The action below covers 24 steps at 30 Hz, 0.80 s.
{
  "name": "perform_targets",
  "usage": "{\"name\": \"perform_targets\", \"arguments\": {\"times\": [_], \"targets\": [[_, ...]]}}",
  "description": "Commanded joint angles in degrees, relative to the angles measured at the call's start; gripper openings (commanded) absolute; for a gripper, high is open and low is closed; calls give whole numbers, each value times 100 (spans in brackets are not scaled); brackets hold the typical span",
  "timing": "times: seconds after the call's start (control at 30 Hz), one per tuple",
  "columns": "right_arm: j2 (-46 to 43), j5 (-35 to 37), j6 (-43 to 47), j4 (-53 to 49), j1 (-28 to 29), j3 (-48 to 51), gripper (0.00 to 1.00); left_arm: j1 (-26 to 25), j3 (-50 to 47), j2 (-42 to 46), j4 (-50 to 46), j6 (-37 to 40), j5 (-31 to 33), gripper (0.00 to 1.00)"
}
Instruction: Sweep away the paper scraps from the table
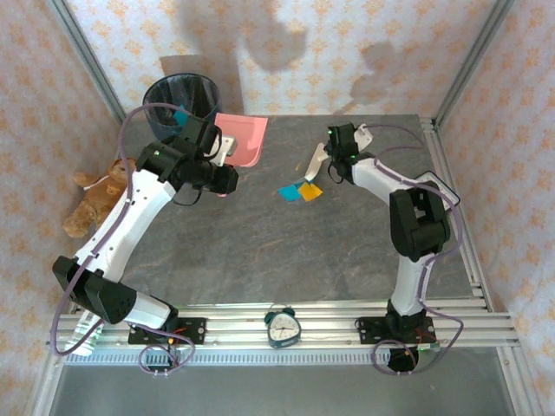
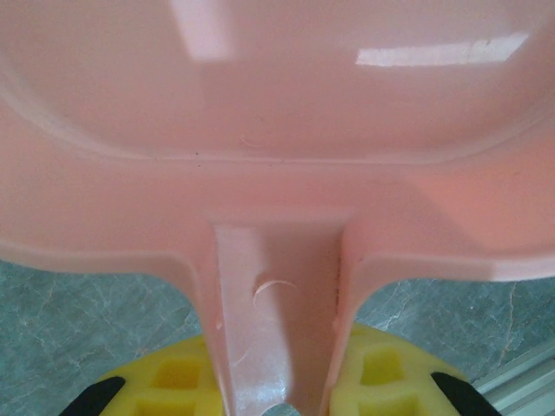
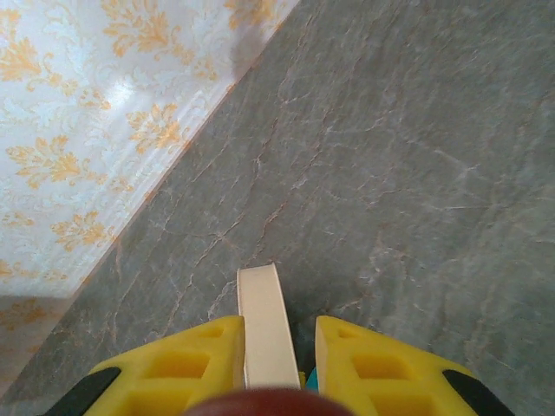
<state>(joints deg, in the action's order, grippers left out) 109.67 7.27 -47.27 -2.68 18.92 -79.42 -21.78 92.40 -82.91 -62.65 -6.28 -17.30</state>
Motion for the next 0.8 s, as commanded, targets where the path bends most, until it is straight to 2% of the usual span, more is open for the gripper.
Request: {"name": "perform_targets", "arguments": {"times": [0.0, 0.2, 0.4, 0.57, 0.77], "targets": [[-479, 413, 208, -447, -14, 274, 0, -54, -42, -6, -77, 88, 57, 0], [-1077, 579, 373, -475, -5, 861, 0, -134, -100, -29, -95, 110, 2, 0], [-1330, 536, 592, -393, -10, 925, 0, -216, -42, -136, -159, 183, 35, 0], [-1538, 138, 1109, 87, -4, 872, 0, -220, -116, -213, -231, 307, 193, 0], [-1804, -381, 1921, 120, -2, 659, 0, -239, -227, -460, -453, 573, 344, 0]]}}
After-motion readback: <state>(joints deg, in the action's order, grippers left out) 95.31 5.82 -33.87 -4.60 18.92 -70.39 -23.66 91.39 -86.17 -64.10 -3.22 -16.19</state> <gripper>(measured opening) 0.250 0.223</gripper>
